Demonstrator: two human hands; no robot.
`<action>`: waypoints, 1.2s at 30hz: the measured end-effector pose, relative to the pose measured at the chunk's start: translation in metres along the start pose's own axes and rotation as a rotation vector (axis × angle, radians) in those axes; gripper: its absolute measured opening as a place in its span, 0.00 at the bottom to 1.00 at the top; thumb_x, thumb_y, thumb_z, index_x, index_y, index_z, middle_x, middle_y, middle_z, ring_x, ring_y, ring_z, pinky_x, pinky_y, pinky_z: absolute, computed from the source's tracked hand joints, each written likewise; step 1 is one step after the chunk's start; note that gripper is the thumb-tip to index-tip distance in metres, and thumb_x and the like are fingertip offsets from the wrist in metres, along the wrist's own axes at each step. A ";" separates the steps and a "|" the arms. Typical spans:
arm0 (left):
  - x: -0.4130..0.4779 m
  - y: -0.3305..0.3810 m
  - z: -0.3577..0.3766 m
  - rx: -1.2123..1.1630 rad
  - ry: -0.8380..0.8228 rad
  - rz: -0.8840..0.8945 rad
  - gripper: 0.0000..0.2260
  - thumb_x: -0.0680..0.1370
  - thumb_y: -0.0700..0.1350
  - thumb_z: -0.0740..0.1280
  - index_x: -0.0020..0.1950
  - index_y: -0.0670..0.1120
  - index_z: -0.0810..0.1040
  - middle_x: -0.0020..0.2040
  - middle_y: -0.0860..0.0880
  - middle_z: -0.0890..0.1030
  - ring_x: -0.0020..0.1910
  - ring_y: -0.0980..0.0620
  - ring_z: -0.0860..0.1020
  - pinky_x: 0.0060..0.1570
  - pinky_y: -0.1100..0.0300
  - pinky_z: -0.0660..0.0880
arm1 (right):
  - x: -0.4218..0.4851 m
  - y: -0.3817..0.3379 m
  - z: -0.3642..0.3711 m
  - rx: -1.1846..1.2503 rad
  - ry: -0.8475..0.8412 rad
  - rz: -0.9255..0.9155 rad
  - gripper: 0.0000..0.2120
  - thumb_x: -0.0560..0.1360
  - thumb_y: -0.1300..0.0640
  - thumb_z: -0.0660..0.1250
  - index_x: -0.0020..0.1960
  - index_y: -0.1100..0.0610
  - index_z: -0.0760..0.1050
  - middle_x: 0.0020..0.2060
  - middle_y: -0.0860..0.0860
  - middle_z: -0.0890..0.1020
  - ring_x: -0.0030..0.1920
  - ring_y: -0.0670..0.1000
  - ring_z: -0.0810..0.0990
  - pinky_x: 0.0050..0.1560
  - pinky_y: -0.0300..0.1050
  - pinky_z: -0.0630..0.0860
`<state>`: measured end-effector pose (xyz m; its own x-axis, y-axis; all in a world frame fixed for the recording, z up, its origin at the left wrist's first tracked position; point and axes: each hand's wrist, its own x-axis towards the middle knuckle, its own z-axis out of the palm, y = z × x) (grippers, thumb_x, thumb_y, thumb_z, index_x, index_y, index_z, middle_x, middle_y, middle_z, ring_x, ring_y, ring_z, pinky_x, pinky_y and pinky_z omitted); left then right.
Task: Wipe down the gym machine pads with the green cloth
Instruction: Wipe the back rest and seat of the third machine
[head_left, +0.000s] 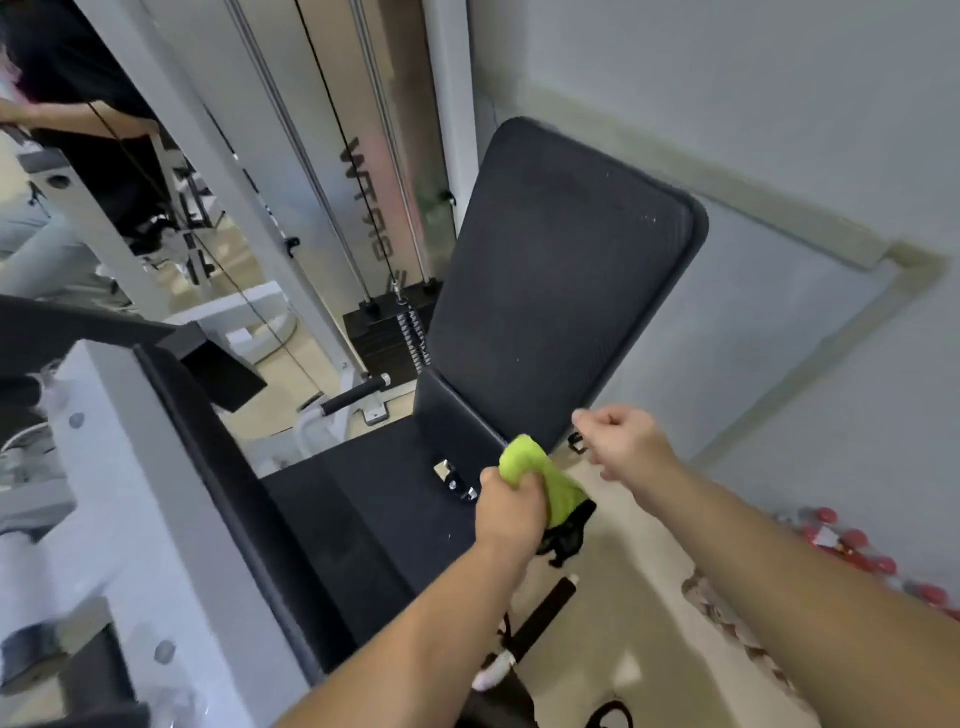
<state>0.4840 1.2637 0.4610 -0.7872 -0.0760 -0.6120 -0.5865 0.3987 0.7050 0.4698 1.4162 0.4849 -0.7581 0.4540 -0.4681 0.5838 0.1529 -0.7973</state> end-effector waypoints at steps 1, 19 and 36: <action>0.012 0.022 -0.002 -0.005 0.012 0.047 0.14 0.79 0.53 0.63 0.60 0.47 0.70 0.51 0.48 0.80 0.52 0.45 0.79 0.58 0.49 0.78 | 0.017 -0.018 -0.007 -0.010 0.073 -0.029 0.16 0.77 0.47 0.70 0.37 0.53 0.72 0.33 0.51 0.77 0.37 0.55 0.77 0.43 0.49 0.75; 0.113 0.229 0.040 0.334 0.231 1.466 0.26 0.75 0.43 0.69 0.71 0.56 0.67 0.61 0.38 0.72 0.53 0.38 0.72 0.50 0.44 0.76 | 0.101 -0.115 -0.076 0.071 0.452 -0.468 0.20 0.86 0.45 0.54 0.77 0.43 0.64 0.64 0.31 0.73 0.58 0.27 0.72 0.59 0.23 0.64; 0.092 0.209 0.035 0.332 0.117 1.404 0.26 0.74 0.45 0.65 0.72 0.51 0.66 0.59 0.39 0.72 0.52 0.37 0.75 0.52 0.43 0.78 | 0.084 -0.126 -0.104 0.340 0.071 -0.257 0.16 0.84 0.37 0.55 0.72 0.27 0.64 0.62 0.36 0.78 0.60 0.54 0.81 0.62 0.60 0.78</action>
<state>0.2957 1.3722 0.5389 -0.6852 0.4826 0.5455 0.7261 0.3943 0.5633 0.3626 1.5269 0.5857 -0.8378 0.4997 -0.2199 0.2405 -0.0239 -0.9704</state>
